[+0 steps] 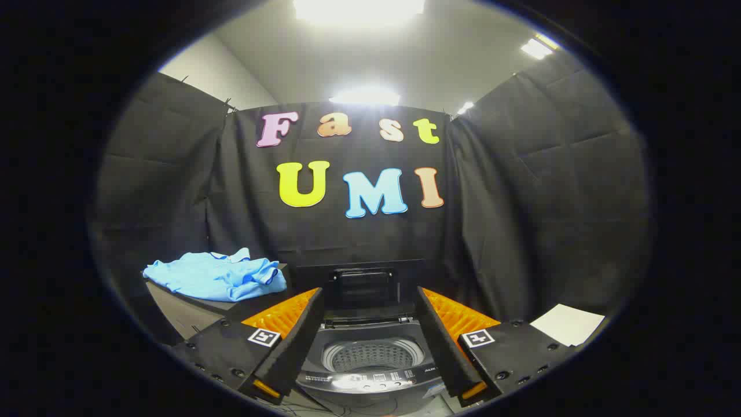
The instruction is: Put the clothes into the washing machine and then close the washing machine lid.
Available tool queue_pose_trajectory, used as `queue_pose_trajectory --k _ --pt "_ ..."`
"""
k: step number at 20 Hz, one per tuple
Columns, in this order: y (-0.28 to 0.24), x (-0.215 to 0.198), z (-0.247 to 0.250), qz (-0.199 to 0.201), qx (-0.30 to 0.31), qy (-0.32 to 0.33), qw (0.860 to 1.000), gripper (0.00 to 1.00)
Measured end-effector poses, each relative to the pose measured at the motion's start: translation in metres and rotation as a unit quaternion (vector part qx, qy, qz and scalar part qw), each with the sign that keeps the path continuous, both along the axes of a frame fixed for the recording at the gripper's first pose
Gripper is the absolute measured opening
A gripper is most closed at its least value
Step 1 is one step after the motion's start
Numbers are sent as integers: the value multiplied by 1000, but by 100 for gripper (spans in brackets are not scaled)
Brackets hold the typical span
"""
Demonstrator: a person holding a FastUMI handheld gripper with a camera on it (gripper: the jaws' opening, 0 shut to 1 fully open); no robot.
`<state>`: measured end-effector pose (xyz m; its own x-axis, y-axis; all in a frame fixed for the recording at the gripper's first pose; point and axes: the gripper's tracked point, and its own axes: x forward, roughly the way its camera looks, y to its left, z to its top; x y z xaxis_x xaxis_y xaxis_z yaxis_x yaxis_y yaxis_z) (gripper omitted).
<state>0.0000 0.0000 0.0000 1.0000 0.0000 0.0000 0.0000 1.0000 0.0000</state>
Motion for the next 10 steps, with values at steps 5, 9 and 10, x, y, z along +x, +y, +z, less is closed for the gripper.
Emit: queue_pose_trajectory --k 5,9,10 --pt "-4 1 -11 0 6 13 1000 98" --pt "-1 1 -11 6 -5 11 1000 98" --pt "0 2 -10 8 -6 12 1000 98"
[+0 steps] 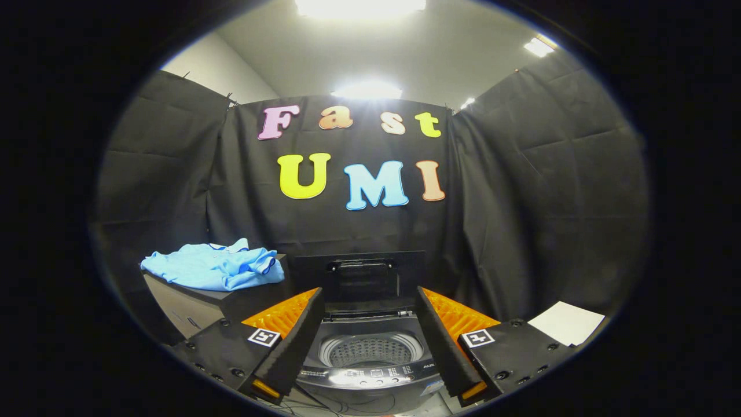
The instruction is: Put the clothes into the washing machine and then close the washing machine lid.
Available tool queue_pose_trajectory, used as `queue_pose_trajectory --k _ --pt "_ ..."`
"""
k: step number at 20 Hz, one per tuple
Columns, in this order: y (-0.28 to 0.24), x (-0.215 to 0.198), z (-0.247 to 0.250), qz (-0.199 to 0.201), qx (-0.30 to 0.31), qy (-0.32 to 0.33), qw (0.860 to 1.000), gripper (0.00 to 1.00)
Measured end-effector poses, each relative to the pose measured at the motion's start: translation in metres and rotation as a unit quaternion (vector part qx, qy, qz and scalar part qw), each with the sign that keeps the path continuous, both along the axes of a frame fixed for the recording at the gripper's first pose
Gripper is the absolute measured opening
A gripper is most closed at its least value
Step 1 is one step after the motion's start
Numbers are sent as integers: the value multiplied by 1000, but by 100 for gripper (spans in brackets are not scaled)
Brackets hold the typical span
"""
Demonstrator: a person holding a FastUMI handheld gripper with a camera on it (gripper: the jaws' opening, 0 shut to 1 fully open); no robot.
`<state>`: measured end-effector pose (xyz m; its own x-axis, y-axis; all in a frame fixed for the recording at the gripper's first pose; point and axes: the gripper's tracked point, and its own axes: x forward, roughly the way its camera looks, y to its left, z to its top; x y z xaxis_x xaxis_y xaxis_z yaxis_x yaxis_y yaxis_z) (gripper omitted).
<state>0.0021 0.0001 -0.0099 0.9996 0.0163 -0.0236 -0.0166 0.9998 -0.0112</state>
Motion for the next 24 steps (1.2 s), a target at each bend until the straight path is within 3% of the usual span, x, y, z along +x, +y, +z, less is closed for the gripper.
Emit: queue_pose_trajectory --k 17,24 --pt "17 7 13 26 6 -6 1000 98" --pt "44 23 36 56 1 -10 998 98"
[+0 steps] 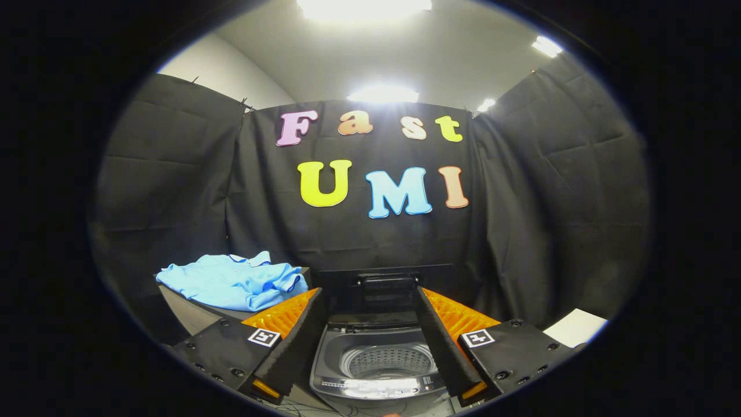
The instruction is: Put the clothes into the washing machine and then close the washing machine lid.
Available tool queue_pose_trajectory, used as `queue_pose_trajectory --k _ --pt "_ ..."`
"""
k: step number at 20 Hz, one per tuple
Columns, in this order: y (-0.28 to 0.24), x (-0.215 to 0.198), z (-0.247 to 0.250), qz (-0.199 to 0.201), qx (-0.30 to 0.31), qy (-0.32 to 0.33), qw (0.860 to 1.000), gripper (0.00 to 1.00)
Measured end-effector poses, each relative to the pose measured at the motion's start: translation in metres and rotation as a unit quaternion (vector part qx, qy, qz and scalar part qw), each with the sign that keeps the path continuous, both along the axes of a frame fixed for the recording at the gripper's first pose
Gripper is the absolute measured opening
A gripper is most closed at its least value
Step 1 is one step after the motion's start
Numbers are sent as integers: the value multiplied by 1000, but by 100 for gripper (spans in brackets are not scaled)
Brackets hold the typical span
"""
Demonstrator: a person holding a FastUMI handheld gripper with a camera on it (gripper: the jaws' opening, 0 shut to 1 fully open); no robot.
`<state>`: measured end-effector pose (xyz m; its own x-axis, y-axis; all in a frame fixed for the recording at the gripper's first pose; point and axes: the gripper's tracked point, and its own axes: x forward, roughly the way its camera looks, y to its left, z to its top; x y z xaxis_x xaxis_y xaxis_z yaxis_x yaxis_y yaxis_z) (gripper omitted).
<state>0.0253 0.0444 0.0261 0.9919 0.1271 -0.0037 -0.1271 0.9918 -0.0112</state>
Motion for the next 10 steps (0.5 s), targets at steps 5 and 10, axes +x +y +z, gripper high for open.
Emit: queue_pose_trajectory --k 5,10 --pt "27 18 14 24 4 0 1000 98" --pt "62 34 27 58 6 2 998 98"
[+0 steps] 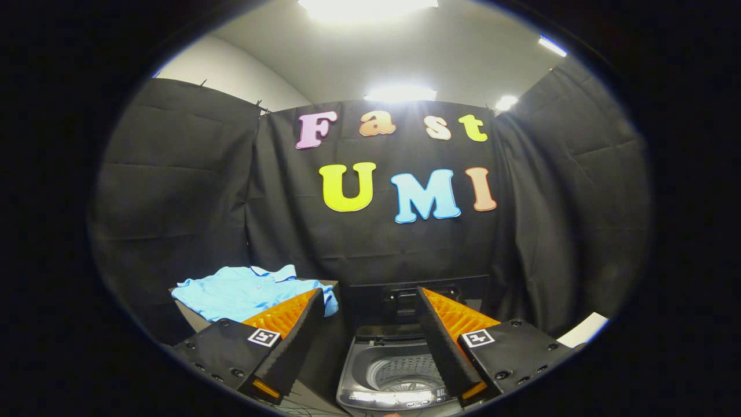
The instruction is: Put the clothes into the washing machine and then close the washing machine lid.
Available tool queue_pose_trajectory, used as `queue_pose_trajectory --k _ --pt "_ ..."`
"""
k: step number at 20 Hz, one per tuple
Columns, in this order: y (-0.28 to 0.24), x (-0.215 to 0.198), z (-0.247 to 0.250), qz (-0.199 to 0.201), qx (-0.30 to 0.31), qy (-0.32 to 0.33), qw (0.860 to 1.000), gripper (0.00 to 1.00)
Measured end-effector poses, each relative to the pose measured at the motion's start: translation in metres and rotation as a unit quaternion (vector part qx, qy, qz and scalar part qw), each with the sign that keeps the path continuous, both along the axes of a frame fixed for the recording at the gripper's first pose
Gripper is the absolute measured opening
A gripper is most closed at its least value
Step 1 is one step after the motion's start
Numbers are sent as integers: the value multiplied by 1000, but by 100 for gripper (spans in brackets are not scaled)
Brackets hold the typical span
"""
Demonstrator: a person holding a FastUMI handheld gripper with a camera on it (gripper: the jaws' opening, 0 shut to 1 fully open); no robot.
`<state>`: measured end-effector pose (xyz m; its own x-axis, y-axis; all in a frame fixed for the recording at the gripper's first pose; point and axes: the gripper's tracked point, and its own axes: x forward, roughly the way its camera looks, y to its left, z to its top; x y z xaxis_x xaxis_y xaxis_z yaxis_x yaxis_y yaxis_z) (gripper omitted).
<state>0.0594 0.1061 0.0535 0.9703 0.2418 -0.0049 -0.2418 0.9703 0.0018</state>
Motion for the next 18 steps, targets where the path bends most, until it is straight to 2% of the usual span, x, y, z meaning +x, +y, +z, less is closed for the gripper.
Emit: queue_pose_trajectory --k 18 --pt "127 31 3 106 -21 31 994 98"
